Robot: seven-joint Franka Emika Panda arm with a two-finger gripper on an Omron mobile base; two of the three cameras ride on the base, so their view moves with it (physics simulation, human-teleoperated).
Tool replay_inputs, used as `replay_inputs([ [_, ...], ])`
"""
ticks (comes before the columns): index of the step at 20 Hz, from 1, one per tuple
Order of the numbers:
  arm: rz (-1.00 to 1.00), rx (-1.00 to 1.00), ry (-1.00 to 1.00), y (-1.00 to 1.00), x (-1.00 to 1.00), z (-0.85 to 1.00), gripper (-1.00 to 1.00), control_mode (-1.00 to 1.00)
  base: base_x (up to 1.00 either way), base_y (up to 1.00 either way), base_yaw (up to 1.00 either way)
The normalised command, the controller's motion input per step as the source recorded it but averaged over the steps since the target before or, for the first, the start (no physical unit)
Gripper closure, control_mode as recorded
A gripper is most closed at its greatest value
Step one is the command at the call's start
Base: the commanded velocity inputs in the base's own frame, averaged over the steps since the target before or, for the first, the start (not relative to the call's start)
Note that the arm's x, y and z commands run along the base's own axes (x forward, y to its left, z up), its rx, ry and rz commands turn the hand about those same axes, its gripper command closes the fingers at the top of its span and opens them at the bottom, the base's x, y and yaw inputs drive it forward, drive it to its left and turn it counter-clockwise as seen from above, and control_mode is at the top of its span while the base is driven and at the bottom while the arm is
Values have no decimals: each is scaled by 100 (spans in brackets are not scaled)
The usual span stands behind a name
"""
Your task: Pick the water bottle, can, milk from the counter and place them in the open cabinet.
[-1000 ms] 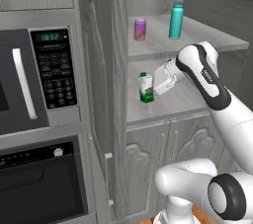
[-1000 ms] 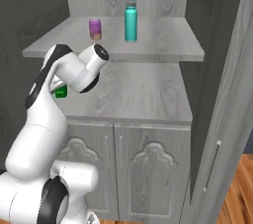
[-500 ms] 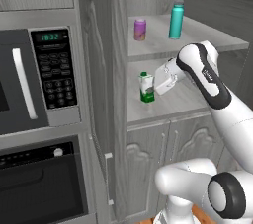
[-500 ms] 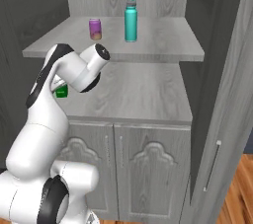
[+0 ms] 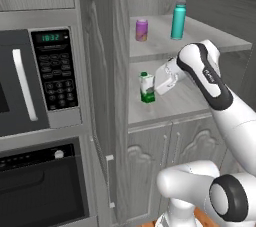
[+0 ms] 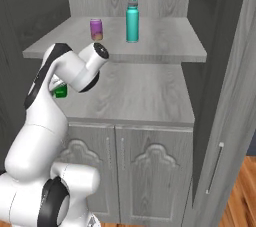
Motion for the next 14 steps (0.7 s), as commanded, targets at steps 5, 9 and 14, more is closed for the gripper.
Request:
replay_inputs([
  [5,0,-6,-1,0,0,44,100,-100,0,0,0],
  [9,0,-1,-12,0,0,65,100,-100,0,0,0],
  [14,-1,0,-16,0,10,44,100,-100,0,0,0],
])
